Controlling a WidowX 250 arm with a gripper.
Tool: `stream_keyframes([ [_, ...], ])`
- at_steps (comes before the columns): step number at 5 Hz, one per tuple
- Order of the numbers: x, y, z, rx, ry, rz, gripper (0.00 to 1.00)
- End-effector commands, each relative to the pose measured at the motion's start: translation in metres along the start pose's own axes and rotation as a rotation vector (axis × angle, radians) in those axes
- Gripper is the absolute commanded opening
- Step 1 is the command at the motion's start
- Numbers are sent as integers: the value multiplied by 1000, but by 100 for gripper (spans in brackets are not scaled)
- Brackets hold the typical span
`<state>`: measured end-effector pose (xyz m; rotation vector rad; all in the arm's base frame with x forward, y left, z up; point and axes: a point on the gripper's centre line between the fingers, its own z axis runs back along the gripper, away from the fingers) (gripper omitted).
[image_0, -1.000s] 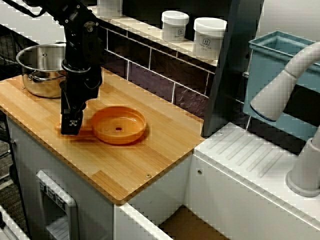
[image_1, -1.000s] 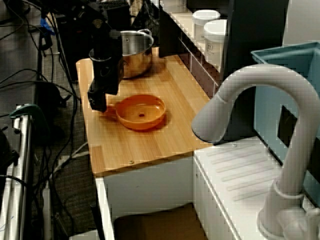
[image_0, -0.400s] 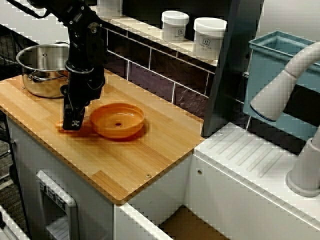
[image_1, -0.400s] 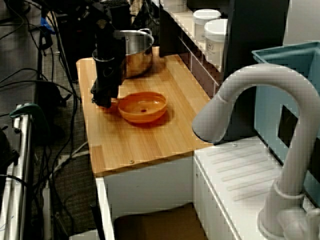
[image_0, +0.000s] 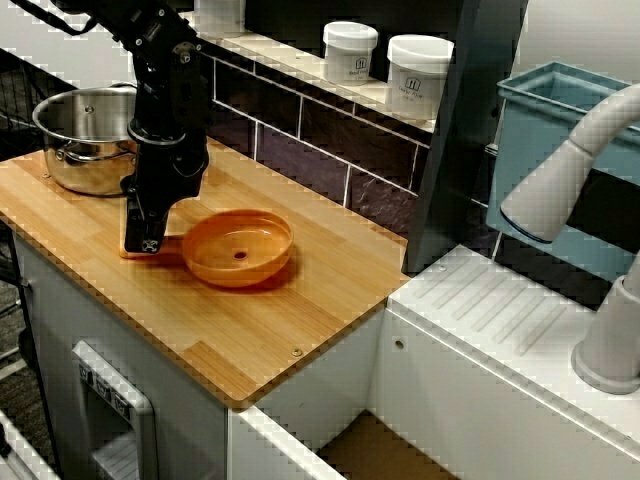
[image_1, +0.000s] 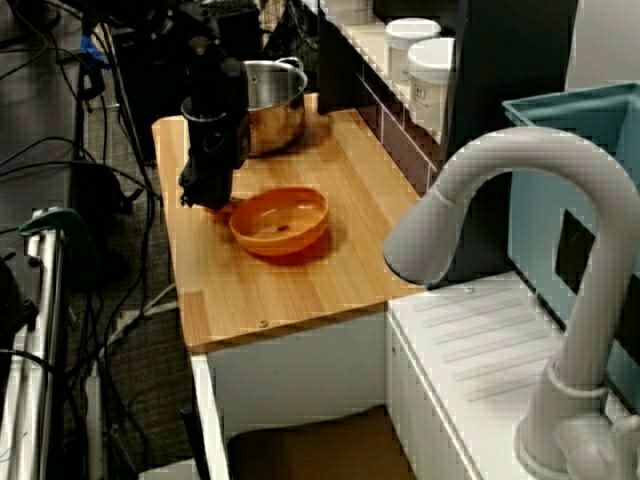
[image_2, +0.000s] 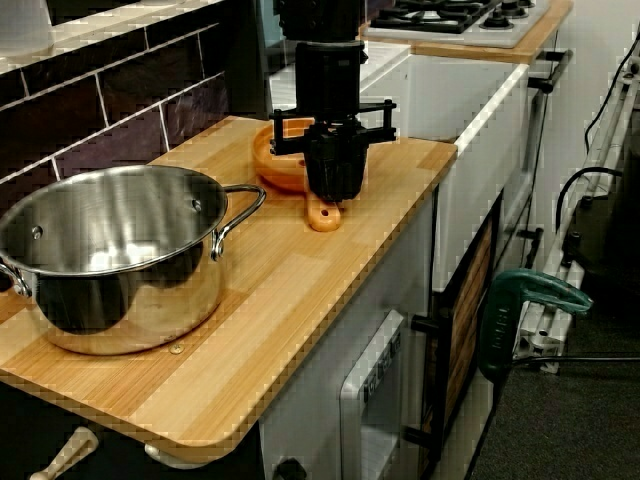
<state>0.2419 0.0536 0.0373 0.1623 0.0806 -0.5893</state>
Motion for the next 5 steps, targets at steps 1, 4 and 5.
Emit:
stream_keyframes([
  [1,-15,2,10,30,-31,5,100],
  [4,-16,5,16,25,-42,9,100],
  [5,-14,5,16,27,-45,6,100],
])
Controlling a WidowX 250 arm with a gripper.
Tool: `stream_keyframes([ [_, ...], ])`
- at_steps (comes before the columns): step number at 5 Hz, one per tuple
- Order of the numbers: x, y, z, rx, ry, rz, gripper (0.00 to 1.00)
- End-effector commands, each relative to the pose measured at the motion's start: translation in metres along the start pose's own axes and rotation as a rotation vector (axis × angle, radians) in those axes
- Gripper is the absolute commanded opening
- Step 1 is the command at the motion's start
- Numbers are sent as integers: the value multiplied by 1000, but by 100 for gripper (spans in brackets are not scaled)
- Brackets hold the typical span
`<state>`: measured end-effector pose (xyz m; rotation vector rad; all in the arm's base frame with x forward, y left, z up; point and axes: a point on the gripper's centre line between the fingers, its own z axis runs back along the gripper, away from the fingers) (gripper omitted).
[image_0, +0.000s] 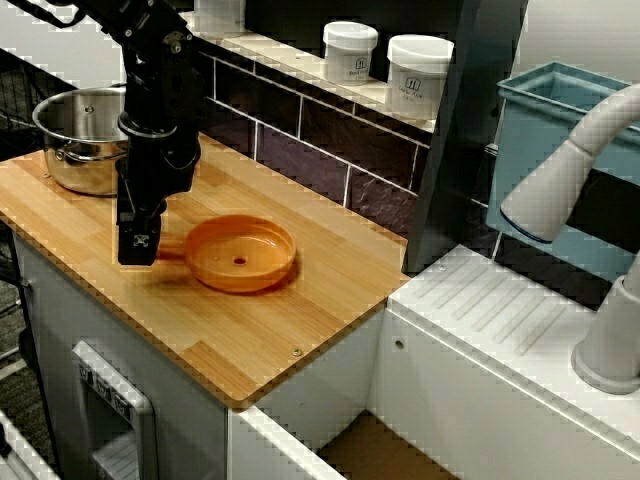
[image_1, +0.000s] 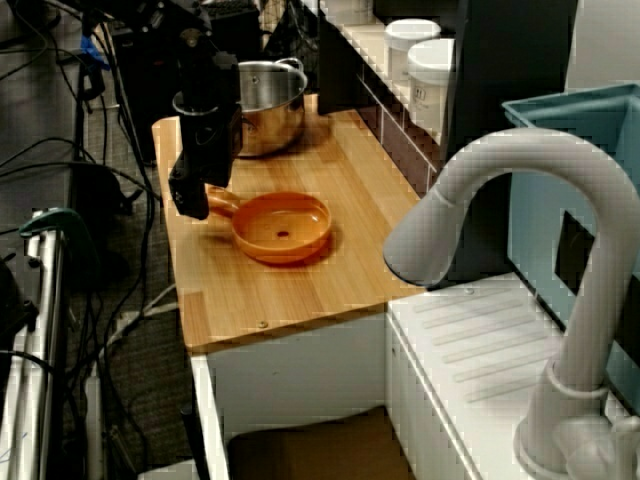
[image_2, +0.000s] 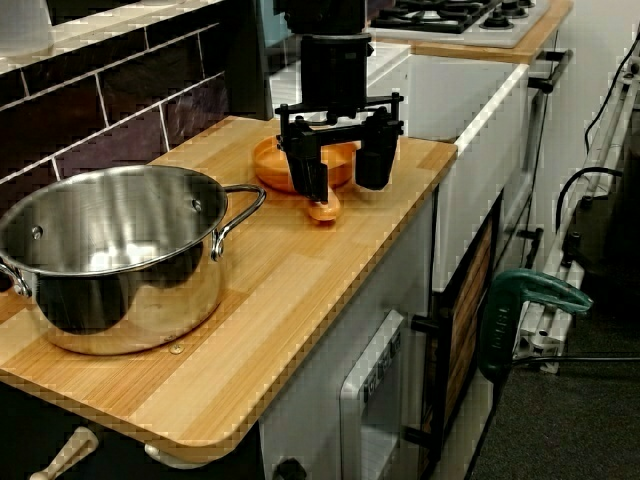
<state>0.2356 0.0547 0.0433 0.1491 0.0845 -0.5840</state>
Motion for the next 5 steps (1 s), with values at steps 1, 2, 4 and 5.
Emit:
stream_keyframes([
  [1,-6,9,11,44,-52,-3,100],
  [2,-4,9,9,61,-62,-22,100],
  [4,0,14,7,90,-57,-35,100],
  [5,2,15,5,101,-76,-32,100],
])
